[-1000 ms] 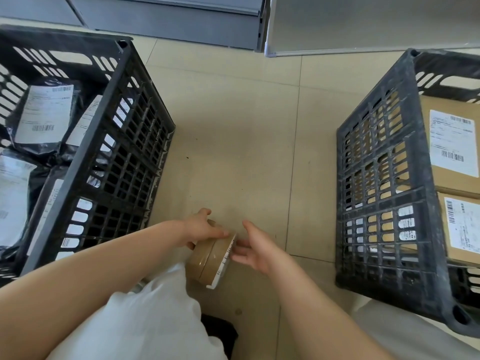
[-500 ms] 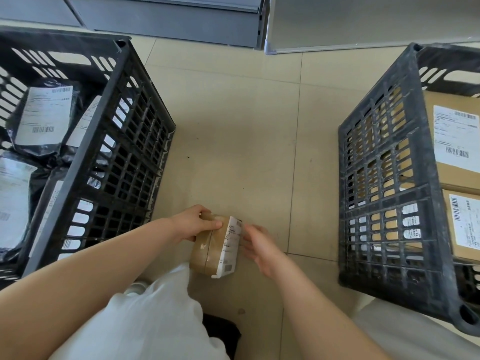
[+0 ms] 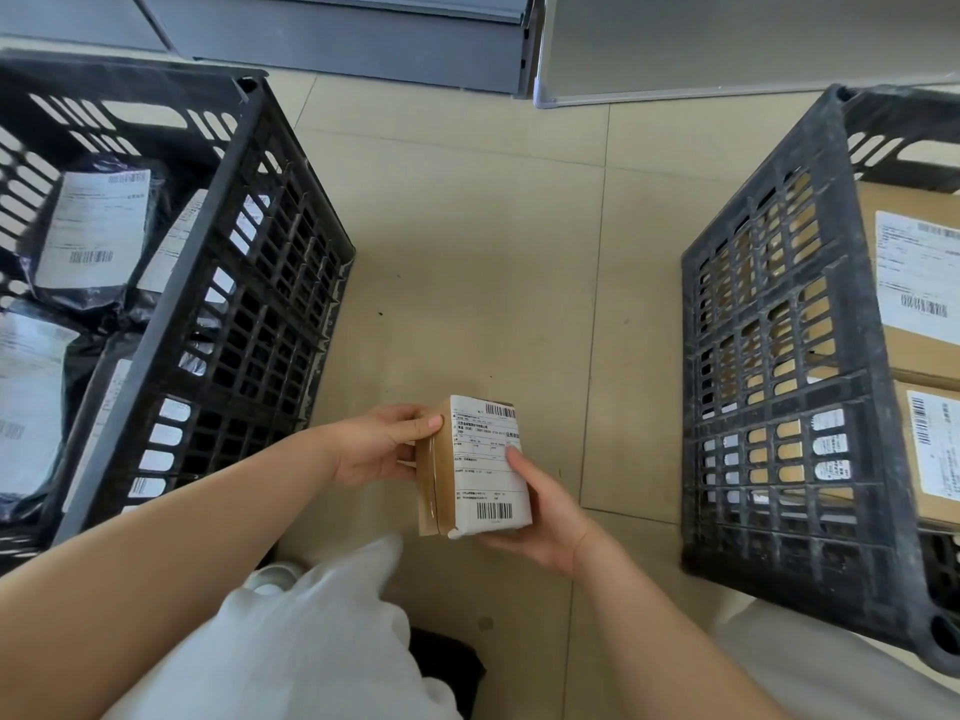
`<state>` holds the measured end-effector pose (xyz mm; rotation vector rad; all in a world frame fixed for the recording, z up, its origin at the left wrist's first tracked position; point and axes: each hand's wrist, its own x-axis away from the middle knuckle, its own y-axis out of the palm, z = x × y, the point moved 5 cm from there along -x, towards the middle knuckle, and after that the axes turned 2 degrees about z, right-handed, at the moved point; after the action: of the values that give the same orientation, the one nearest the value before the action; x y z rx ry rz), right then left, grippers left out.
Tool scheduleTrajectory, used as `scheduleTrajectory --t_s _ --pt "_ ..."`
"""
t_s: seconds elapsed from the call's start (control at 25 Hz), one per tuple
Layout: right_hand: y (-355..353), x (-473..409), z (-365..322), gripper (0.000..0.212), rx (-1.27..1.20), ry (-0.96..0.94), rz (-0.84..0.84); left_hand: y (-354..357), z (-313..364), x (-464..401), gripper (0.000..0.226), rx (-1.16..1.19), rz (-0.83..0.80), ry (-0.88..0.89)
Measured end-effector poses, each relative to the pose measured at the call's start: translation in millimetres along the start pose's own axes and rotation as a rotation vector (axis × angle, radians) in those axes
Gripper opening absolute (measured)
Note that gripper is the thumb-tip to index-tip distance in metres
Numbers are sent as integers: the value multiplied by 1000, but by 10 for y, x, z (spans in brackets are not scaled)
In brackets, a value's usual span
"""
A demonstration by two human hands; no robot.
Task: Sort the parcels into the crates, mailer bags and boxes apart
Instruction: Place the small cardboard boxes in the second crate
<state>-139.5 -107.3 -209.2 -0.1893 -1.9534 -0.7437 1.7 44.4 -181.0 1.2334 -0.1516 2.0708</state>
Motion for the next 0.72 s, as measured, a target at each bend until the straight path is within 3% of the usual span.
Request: scheduleTrajectory --t_s 0.16,0.36,0.56,0.72 --pt "77 41 -85 50 -104 -39 -7 4 41 6 89 67 27 -6" --pt "-53 66 -249 57 22 -136 96 21 193 23 63 -74 251 0" --pt "-65 277 -866 59 323 -226 226 80 668 29 68 -255 462 79" --pt "39 672 -1499 64 584 -179 238 382 1236 54 68 -234 505 150"
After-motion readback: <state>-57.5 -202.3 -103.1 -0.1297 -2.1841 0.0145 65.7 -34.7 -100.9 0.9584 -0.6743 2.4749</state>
